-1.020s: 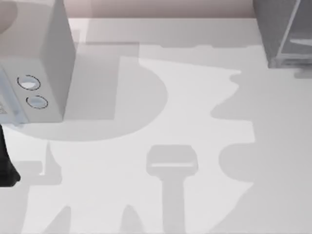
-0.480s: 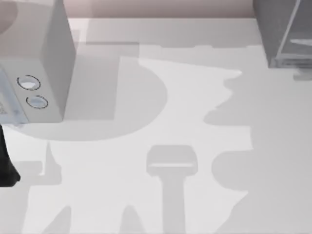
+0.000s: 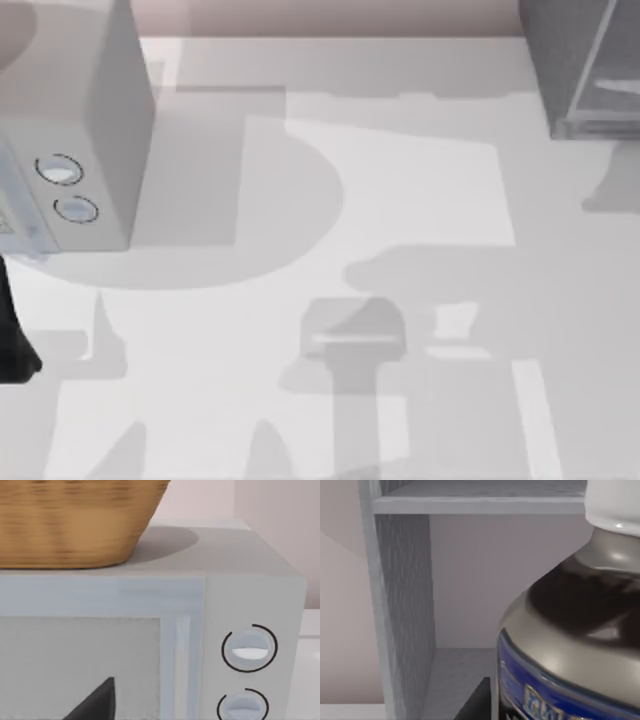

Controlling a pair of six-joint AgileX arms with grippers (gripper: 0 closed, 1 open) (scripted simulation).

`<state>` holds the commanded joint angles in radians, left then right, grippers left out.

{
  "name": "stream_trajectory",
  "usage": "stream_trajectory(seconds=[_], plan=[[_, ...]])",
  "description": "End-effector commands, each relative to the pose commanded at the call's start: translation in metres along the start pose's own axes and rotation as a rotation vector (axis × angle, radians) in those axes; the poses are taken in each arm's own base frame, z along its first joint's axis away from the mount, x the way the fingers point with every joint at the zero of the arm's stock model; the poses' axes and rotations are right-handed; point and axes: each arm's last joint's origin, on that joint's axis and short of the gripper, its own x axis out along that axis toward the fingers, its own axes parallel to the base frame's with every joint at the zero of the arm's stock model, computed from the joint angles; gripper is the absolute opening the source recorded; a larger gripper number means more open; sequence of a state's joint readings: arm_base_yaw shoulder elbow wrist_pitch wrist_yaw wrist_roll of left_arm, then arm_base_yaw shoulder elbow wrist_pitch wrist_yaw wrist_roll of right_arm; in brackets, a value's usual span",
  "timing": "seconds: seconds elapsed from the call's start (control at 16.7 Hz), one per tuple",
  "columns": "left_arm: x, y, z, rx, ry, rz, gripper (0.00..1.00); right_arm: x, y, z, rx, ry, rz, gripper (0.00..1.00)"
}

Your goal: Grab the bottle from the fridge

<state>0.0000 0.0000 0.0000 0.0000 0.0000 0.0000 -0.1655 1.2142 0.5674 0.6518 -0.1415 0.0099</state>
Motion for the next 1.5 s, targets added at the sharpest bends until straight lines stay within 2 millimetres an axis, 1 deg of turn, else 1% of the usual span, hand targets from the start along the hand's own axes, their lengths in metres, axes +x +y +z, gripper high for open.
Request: stream_trajectory(seconds=[0.12,0.24,0.36,0.42,0.54,0.72,0.9,1.26,1.38,1.5], plan=[[0.000,0.000,0.000,0.000,0.000,0.000,1.00,-0.042,0.011,0.007,-0.002,-0.026,0.000,0.00],[0.000,0.000,0.000,0.000,0.000,0.000,1.00,-0.082,0.020,0.003,-0.003,-0.051,0.000,0.00],[0.000,0.000,0.000,0.000,0.000,0.000,1.00,-0.114,0.026,-0.012,0.000,-0.064,0.002,0.00],[0.000,0.000,0.000,0.000,0.000,0.000,1.00,-0.126,0.028,-0.021,0.001,-0.063,0.003,0.00],[0.000,0.000,0.000,0.000,0.000,0.000,1.00,-0.142,0.031,-0.043,0.004,-0.051,0.007,0.00],[0.000,0.000,0.000,0.000,0.000,0.000,1.00,-0.153,0.034,-0.071,0.006,-0.021,0.011,0.00],[0.000,0.000,0.000,0.000,0.000,0.000,1.00,-0.156,0.035,-0.086,0.006,0.001,0.013,0.00],[0.000,0.000,0.000,0.000,0.000,0.000,1.00,-0.156,0.035,-0.086,0.008,0.004,0.012,0.00],[0.000,0.000,0.000,0.000,0.000,0.000,1.00,-0.154,0.038,-0.082,0.007,-0.007,0.012,0.00],[0.000,0.000,0.000,0.000,0.000,0.000,1.00,-0.151,0.044,-0.074,0.008,-0.029,0.012,0.00]])
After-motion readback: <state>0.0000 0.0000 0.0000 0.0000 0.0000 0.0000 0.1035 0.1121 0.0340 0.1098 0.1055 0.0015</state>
